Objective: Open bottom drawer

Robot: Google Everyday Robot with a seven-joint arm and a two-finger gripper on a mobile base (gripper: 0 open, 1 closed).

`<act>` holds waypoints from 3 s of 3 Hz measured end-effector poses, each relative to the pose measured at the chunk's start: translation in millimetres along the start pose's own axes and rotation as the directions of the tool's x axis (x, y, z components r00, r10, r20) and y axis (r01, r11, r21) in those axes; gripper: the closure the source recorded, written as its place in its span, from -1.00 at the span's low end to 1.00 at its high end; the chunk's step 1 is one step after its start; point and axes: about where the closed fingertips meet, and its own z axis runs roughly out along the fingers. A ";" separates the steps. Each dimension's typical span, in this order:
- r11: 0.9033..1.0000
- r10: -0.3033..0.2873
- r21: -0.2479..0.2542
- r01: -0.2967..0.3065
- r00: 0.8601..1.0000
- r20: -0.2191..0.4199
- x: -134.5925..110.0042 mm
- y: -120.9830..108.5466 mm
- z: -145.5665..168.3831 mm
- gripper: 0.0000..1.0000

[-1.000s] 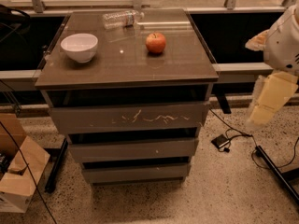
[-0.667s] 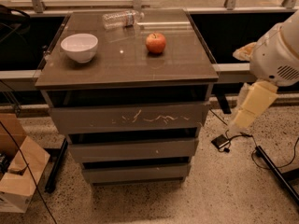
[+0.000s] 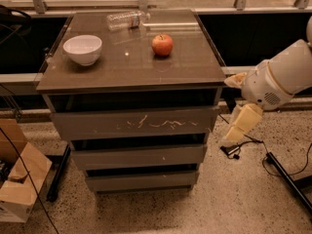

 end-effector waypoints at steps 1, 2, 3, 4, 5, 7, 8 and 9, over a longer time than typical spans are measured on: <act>0.988 0.111 -0.117 -0.106 0.993 0.037 47.4 -13.6 51.6 -1.00; 0.987 0.113 -0.122 -0.108 0.993 0.037 48.9 -13.4 54.8 -1.00; 0.980 0.151 -0.131 -0.153 0.988 -0.022 52.9 -1.7 73.3 -1.00; 0.963 0.220 -0.155 -0.222 0.975 -0.029 69.0 16.4 113.9 -1.00; 0.957 0.231 -0.173 -0.233 0.972 -0.027 85.6 23.2 155.5 -1.00; 0.911 0.350 -0.282 -0.301 0.926 0.142 138.1 18.1 237.0 -1.00; 0.892 0.376 -0.322 -0.318 0.917 0.136 148.0 27.4 259.0 -1.00; 0.869 0.436 -0.300 -0.393 0.896 0.088 151.3 34.9 276.6 -1.00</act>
Offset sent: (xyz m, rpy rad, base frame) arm 0.0114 -0.0149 -0.0486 0.0702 0.0998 -0.0223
